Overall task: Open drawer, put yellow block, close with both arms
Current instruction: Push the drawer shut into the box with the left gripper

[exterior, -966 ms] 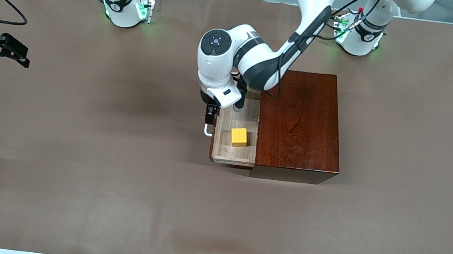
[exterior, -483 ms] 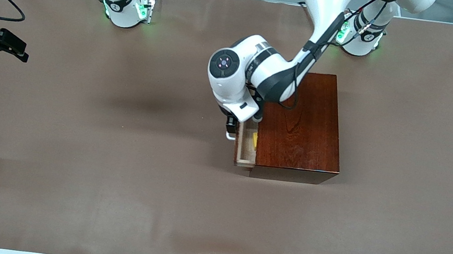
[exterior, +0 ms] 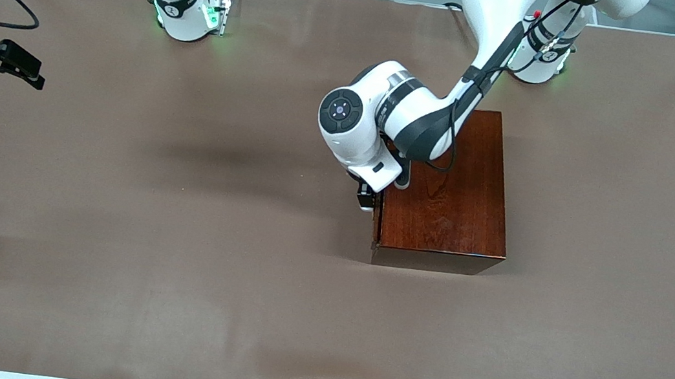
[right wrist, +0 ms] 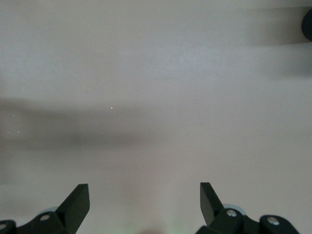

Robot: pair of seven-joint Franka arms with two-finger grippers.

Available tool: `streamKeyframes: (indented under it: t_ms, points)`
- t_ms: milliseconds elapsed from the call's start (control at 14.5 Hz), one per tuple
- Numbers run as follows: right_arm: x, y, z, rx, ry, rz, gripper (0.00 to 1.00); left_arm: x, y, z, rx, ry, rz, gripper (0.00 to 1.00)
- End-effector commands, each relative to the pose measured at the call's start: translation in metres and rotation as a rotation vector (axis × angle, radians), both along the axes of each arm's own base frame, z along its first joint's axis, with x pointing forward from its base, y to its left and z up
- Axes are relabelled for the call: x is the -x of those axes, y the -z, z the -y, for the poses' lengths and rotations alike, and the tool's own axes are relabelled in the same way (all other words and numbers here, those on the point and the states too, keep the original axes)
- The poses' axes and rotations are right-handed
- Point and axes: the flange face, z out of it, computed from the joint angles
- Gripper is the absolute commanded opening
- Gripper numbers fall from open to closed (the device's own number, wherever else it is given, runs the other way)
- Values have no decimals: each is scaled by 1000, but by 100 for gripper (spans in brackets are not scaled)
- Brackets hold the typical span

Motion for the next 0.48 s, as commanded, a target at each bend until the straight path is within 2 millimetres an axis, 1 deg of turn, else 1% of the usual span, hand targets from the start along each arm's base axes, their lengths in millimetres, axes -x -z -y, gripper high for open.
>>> streamKeyframes:
  t_ms: [0,207,276,345,414]
  points:
    - [8,-13,0,19,15,-4,100,-11,-6,-22,-57,16,19,100]
    - [7,-12,-7,19,10,-2,100,-5,-12,-13,-49,26,21,100]
    - [6,-11,-2,19,17,-2,100,0,-22,-8,-38,35,33,100]
    - [5,-10,1,19,20,-2,100,3,-37,-2,-20,50,52,100]
    - [5,-10,0,19,19,-4,100,-1,-53,-1,-2,54,79,100]
